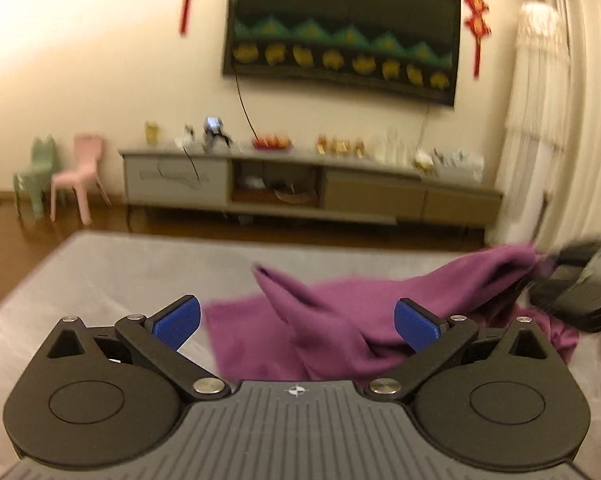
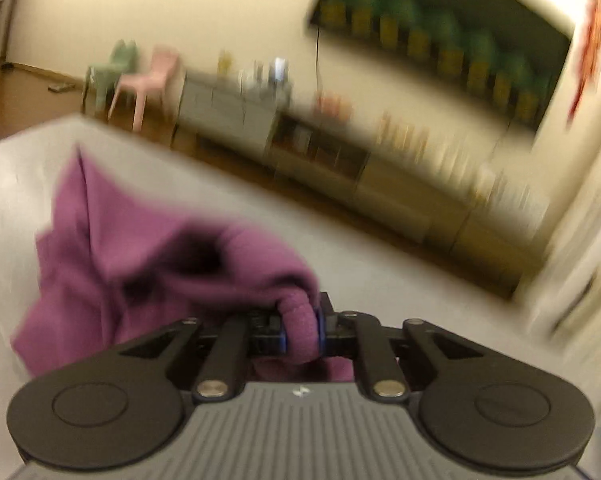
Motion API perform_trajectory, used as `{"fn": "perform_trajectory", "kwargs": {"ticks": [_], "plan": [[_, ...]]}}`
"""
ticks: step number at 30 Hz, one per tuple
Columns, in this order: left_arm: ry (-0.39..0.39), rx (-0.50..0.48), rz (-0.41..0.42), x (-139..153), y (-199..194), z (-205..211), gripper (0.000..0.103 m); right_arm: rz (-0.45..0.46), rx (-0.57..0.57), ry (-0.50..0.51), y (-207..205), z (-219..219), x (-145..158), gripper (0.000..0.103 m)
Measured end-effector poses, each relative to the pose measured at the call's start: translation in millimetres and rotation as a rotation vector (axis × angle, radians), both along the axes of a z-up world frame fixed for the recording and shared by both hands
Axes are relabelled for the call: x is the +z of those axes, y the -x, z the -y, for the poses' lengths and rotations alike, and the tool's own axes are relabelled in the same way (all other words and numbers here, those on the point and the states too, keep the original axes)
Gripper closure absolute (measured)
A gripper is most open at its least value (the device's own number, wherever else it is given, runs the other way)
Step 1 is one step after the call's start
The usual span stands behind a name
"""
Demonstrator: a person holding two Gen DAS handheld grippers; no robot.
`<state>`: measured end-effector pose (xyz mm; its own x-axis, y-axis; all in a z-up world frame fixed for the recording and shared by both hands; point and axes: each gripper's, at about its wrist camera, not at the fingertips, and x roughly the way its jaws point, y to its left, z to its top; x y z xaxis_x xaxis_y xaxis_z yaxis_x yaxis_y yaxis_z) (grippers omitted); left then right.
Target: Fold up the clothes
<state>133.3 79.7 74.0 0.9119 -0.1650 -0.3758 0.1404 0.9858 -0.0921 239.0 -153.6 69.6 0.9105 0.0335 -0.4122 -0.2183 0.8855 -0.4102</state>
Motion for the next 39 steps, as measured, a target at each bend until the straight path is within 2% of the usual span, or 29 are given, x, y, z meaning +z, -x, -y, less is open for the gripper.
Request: {"fn": "perform_trajectory", "kwargs": {"ticks": [2,3,4,5,7,9,11,12,14,16,18,21,23,24,25,26,27,28,29,30,32,34,36,37,39], "plan": [[0.051,0.014,0.061,14,12,-19,0.001,0.226,0.212,0.122,59,-33,29,0.091],[0.074,0.021,0.087,19,17,-28,0.001,0.294,0.356,0.181,89,-48,30,0.091],[0.082,0.032,0.096,20,17,-36,0.001,0.312,0.455,0.225,110,-61,23,0.091],[0.089,0.043,0.104,21,17,-43,0.001,0.284,0.502,0.254,118,-70,11,0.089],[0.091,0.057,0.072,14,12,-53,0.001,0.128,0.542,0.341,112,-76,-35,0.078],[0.098,0.011,-0.010,1,3,-53,0.001,-0.007,0.511,0.420,102,-71,-79,0.049],[0.086,-0.042,-0.051,-7,-1,-48,0.001,-0.072,0.465,0.321,110,-48,-93,0.041],[0.063,-0.086,-0.042,-7,2,-40,0.001,-0.099,0.442,0.256,114,-35,-94,0.035],[0.012,-0.192,-0.025,-8,8,-21,0.001,-0.139,0.379,0.124,118,-7,-88,0.029],[-0.069,-0.367,-0.031,-12,22,8,0.001,-0.160,0.288,-0.009,113,26,-78,0.025],[-0.198,-0.465,-0.056,-29,37,42,0.001,-0.177,0.172,-0.155,94,61,-68,0.024],[-0.392,-0.455,-0.148,-69,38,81,0.001,-0.221,-0.015,-0.348,56,113,-68,0.020],[-0.454,-0.397,-0.176,-91,31,92,0.001,-0.260,-0.136,-0.422,26,142,-74,0.020],[-0.485,-0.367,-0.190,-102,27,97,0.001,-0.278,-0.176,-0.439,13,152,-79,0.020],[-0.509,-0.342,-0.193,-110,24,100,0.008,-0.289,-0.200,-0.447,3,158,-84,0.020],[-0.519,-0.326,-0.173,-111,22,99,0.020,-0.295,-0.211,-0.447,-6,162,-88,0.023],[-0.520,-0.312,-0.161,-110,19,96,0.052,-0.316,-0.215,-0.441,-15,165,-93,0.046],[-0.488,-0.298,-0.163,-104,14,88,0.063,-0.348,-0.215,-0.432,-26,169,-99,0.067],[-0.434,-0.283,-0.154,-92,10,75,0.069,-0.371,-0.219,-0.421,-31,172,-103,0.095],[-0.386,-0.259,-0.140,-79,8,62,0.075,-0.363,-0.231,-0.411,-30,175,-103,0.096],[-0.281,-0.133,-0.081,-39,6,18,0.077,-0.296,-0.278,-0.403,-20,186,-94,0.097],[-0.162,0.013,-0.022,-2,2,-33,0.079,-0.180,-0.377,-0.410,4,208,-71,0.097],[-0.074,0.153,0.003,16,1,-83,0.083,-0.078,-0.467,-0.343,30,223,-50,0.097],[-0.044,0.200,-0.003,21,-2,-103,0.083,-0.067,-0.489,-0.315,37,226,-46,0.097],[-0.039,0.202,-0.095,10,-16,-121,0.083,-0.100,-0.503,-0.277,46,225,-48,0.093]]}}
